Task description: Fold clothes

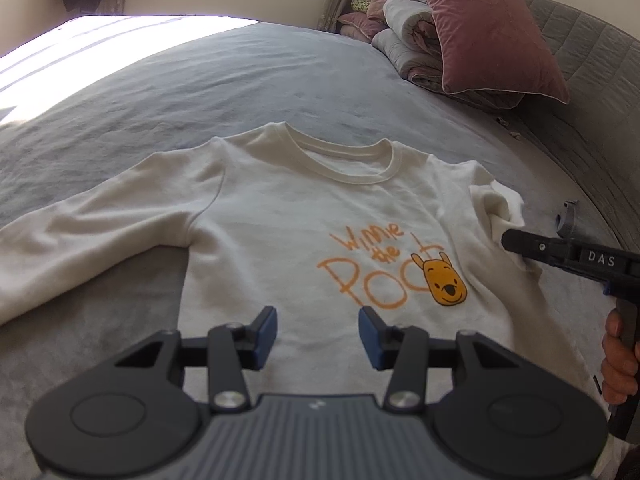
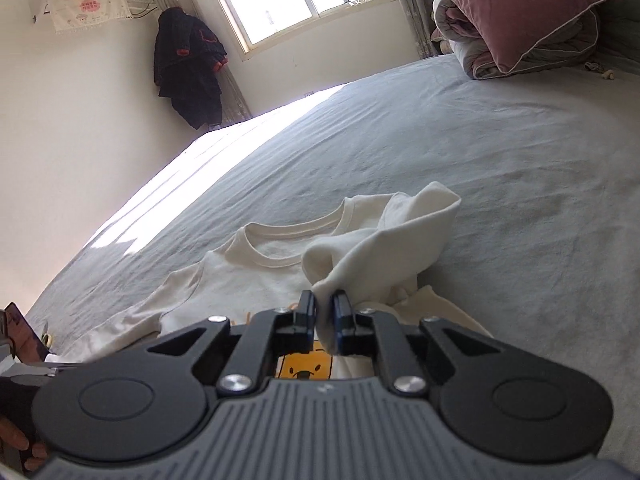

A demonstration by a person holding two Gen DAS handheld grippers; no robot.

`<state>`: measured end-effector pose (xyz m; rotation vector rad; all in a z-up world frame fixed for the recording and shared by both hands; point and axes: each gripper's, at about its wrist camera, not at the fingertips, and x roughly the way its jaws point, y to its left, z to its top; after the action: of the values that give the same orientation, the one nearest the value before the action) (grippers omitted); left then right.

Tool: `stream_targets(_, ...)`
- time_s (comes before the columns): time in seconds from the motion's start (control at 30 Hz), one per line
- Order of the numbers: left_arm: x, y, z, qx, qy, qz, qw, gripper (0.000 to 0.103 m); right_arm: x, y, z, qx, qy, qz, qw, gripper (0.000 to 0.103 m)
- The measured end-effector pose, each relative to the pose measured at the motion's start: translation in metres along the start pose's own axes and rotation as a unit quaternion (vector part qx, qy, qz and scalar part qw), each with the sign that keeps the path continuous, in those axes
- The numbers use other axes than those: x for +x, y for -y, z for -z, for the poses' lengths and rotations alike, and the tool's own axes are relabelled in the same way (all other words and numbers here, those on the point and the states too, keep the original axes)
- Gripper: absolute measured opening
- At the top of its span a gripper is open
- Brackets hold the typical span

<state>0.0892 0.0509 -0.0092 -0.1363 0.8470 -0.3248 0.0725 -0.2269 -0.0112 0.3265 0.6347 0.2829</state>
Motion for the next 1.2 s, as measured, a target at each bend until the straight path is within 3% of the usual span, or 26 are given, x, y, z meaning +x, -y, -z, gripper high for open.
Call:
stream_targets(0.1,-0.001,0.004,0.001,0.002,-0.002,0.002,1.0,0.046,0.026,-0.001,0.021,-0.016,-0.049,0.005,0.999,0.008)
stream_targets(0.2,-0.001,0.008,0.001,0.006,-0.002,0.004,1.0,0.046,0.027,-0.003,0.027,-0.025,-0.058,0.003,0.998,0.007)
stream_targets(0.27,0.001,0.011,0.001,0.008,-0.005,0.005,0.9999,0.046,0.021,-0.006,0.028,-0.032,-0.059,0.0,0.998,0.018)
stream_targets(0.33,0.003,0.012,0.003,0.012,-0.008,0.003,0.9999,0.046,0.015,-0.01,0.024,-0.039,-0.061,-0.004,0.997,0.019)
stream_targets(0.4,0.005,0.014,0.004,0.017,-0.012,0.0,0.9998,0.046,0.006,-0.012,0.018,-0.042,-0.059,-0.012,0.997,0.029)
stream_targets(0.47,0.006,0.013,0.005,0.018,-0.014,-0.002,0.9997,0.046,-0.006,-0.01,0.011,-0.041,-0.041,-0.018,0.998,0.046)
stream_targets(0.53,0.006,0.012,0.005,0.017,-0.015,-0.003,0.9997,0.046,-0.016,-0.005,0.004,-0.039,-0.019,-0.014,0.999,0.048)
stream_targets(0.8,0.006,0.012,0.005,0.015,-0.015,-0.003,0.9998,0.046,-0.031,0.058,-0.016,0.064,0.034,0.05,0.996,0.049)
stream_targets(0.97,0.004,0.011,0.004,0.013,-0.015,-0.001,0.9998,0.046,-0.032,0.078,-0.023,0.121,0.048,0.04,0.991,0.048)
stream_targets(1.0,0.004,0.01,0.003,0.012,-0.014,0.0,0.9998,0.046,-0.031,0.077,-0.024,0.124,0.055,0.039,0.99,0.045)
stream_targets(1.03,0.004,0.01,0.002,0.011,-0.013,0.001,0.9999,0.046,-0.03,0.075,-0.025,0.124,0.062,0.039,0.99,0.026)
stream_targets(1.2,0.002,0.01,0.002,0.01,-0.01,0.002,0.9999,0.046,-0.028,0.048,-0.026,0.09,0.07,0.005,0.993,0.018)
